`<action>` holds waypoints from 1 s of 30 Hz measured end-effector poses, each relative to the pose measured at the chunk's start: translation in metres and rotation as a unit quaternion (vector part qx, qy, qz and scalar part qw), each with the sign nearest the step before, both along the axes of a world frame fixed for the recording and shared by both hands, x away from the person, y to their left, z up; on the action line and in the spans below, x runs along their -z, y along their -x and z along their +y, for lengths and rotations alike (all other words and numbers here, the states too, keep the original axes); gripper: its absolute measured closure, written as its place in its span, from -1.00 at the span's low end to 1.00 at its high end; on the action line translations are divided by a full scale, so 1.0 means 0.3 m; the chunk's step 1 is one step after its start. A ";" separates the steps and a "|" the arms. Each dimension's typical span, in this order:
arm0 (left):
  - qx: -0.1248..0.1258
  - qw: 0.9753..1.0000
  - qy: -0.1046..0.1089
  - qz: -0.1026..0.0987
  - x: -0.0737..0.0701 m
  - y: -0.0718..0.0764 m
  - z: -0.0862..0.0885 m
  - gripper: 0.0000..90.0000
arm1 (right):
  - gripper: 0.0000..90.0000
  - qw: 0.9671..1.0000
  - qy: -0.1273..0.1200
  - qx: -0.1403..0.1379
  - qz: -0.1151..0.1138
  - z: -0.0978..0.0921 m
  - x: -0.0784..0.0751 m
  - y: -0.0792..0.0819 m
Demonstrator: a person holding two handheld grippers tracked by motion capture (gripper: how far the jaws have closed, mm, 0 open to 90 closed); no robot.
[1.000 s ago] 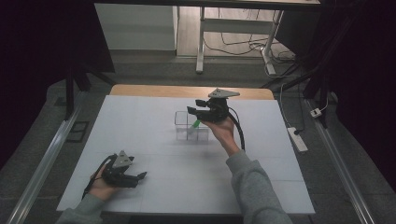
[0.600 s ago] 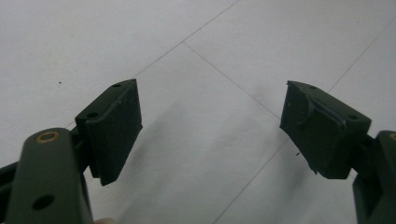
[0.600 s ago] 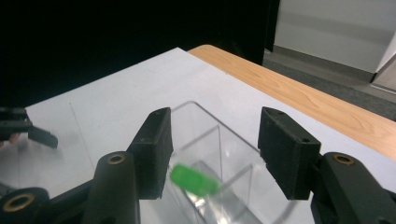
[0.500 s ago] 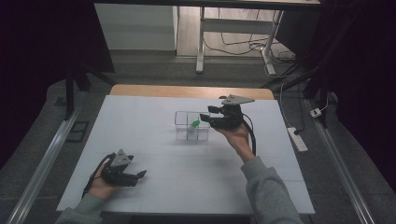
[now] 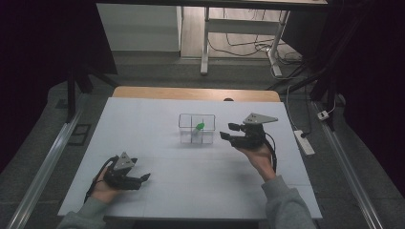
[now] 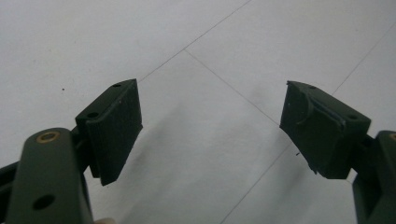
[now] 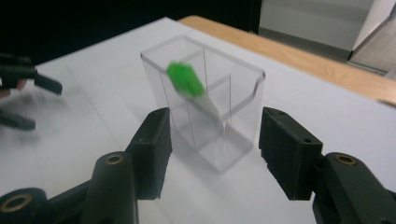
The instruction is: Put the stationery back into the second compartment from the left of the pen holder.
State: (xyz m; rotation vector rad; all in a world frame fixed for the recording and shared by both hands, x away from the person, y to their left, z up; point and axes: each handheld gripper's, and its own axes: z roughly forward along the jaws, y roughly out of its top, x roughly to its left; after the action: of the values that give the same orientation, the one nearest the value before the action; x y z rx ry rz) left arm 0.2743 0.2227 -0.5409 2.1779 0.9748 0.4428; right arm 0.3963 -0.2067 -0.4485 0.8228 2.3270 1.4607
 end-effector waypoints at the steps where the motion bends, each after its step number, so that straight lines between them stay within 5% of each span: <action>1: 0.000 1.000 0.000 0.000 -0.001 0.000 -0.001 -0.54 | -0.02 1.000 0.004 0.003 0.003 -0.012 0.010 0.012; 16: 0.001 1.000 0.000 -0.002 -0.003 0.000 -0.003 -0.54 | -0.05 0.997 0.059 0.031 0.028 -0.183 0.138 0.168; 23: 0.001 1.000 -0.001 -0.002 -0.002 -0.002 -0.003 -0.55 | -0.05 0.996 0.077 0.043 0.019 -0.251 0.166 0.203; 30: -0.001 1.000 -0.003 -0.001 -0.001 -0.003 -0.002 -0.55 | -0.06 0.996 0.082 0.037 0.022 -0.252 0.180 0.200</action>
State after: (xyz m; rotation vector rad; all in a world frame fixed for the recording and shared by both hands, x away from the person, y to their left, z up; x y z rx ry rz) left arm 0.2753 0.2222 -0.5406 2.1809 0.9745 0.4489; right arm 0.3363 -0.2823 -0.5026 0.8938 2.3838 1.2133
